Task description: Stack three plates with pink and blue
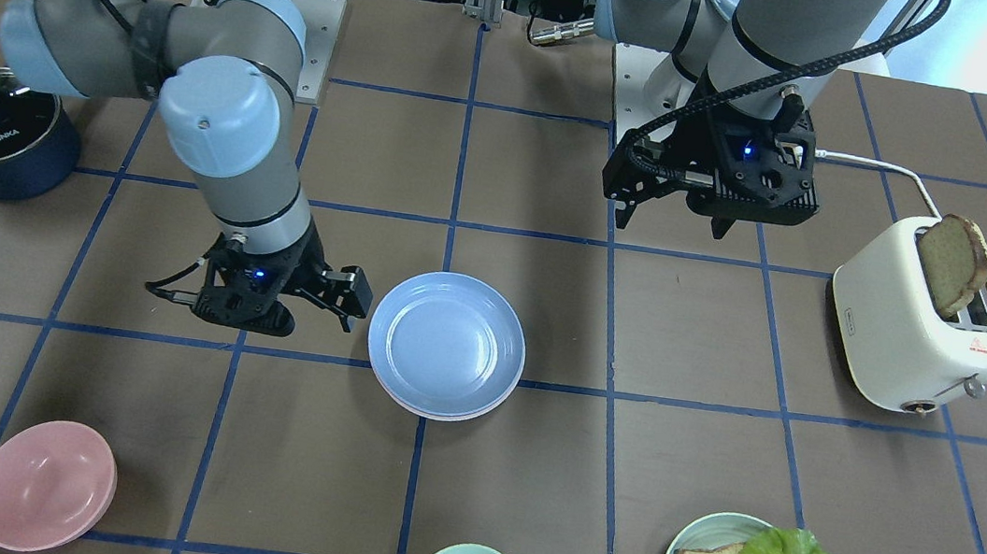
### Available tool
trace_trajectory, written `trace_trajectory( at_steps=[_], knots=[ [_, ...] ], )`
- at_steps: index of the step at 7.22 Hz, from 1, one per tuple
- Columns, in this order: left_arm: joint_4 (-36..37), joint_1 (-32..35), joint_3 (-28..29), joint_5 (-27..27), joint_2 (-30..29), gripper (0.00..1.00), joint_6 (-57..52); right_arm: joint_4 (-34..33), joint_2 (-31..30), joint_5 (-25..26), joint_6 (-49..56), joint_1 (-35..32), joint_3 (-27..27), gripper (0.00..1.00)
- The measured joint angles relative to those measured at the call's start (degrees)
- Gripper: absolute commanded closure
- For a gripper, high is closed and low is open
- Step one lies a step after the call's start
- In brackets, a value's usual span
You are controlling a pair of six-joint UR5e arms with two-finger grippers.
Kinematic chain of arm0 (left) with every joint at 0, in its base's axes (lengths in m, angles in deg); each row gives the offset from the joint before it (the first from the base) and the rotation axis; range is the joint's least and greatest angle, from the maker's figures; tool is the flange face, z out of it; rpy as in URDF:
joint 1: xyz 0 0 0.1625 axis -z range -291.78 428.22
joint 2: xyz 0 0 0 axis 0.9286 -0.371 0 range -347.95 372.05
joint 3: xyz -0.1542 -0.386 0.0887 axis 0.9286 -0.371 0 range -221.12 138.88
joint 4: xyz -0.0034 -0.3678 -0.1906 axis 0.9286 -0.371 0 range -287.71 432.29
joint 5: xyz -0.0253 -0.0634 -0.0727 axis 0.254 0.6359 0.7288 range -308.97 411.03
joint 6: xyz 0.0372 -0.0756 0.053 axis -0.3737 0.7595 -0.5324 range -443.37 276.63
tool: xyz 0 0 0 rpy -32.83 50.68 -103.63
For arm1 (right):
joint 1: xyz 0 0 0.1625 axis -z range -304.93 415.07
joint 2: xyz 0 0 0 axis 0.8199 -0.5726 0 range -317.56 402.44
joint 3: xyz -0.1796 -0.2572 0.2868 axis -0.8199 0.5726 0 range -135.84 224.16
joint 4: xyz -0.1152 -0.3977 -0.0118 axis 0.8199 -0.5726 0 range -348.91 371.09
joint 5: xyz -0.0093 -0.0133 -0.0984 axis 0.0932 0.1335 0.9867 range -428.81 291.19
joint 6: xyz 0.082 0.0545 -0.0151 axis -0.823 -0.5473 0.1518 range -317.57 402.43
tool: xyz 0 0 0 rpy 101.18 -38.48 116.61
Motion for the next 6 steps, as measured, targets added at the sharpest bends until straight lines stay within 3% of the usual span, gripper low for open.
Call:
trace_trajectory(
  at_steps=[2,4,6],
  knots=[
    [0.0,-0.1,0.1,0.1,0.1,0.00,0.4,14.2,-2.8,0.2,13.5,6.3,7.7,0.00],
    [0.0,-0.1,0.1,0.1,0.1,0.00,0.3,26.5,-6.2,0.3,20.4,8.9,14.1,0.00],
    [0.0,-0.1,0.1,0.0,0.1,0.00,-0.2,32.0,-10.8,3.2,21.4,9.1,15.7,0.00]
  ],
)
